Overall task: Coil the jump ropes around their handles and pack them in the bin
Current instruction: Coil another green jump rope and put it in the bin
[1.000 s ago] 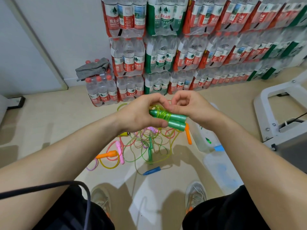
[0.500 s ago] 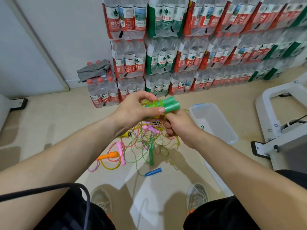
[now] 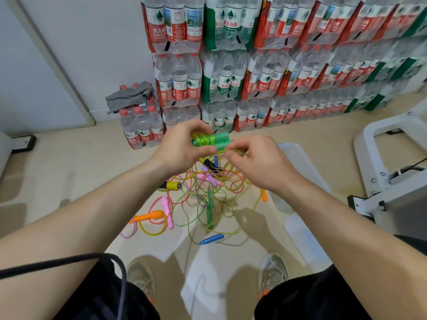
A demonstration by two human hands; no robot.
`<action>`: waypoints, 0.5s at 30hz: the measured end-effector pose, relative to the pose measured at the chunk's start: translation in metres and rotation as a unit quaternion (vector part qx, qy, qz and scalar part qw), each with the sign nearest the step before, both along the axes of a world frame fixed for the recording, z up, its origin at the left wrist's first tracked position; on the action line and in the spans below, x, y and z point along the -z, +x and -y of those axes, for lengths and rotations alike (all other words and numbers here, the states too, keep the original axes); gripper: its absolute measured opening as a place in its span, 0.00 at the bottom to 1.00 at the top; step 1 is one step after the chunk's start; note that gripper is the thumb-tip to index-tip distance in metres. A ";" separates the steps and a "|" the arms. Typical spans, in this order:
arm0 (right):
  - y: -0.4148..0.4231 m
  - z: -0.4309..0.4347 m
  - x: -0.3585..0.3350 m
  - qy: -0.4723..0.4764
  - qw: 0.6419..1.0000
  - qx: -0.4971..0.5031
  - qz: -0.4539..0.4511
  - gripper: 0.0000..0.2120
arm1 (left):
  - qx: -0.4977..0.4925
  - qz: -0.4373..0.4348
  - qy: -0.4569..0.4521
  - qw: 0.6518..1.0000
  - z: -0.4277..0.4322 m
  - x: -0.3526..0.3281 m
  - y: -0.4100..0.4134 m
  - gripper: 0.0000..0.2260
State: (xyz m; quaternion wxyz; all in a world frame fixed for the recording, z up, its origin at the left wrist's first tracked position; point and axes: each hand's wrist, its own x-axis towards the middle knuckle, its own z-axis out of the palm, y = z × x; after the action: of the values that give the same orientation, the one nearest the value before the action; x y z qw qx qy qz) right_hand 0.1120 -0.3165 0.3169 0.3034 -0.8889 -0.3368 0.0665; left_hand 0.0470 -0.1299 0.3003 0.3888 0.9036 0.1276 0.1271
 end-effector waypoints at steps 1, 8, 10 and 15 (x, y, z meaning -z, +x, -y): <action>0.003 0.002 -0.005 0.022 1.000 -0.013 0.006 0.06 | 0.017 -0.001 0.009 1.000 0.002 -0.001 -0.001 0.18; 0.024 0.014 -0.017 0.090 0.984 -0.134 -0.071 0.05 | 0.179 -0.046 0.007 0.983 0.022 -0.014 -0.007 0.16; 0.030 0.016 -0.014 0.115 0.981 -0.125 -0.095 0.07 | 0.200 -0.064 -0.045 0.977 0.021 -0.019 -0.010 0.16; 0.041 0.019 -0.009 0.193 0.958 -0.098 -0.186 0.11 | 0.190 -0.076 -0.167 0.965 0.020 -0.029 -0.016 0.17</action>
State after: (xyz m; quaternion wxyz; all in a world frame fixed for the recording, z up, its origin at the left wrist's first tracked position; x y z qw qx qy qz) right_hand 0.1526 -0.3359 0.3256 0.5185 -0.7477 -0.3665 0.1943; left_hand 0.0307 -0.1494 0.3290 0.5404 0.8404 0.0023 -0.0407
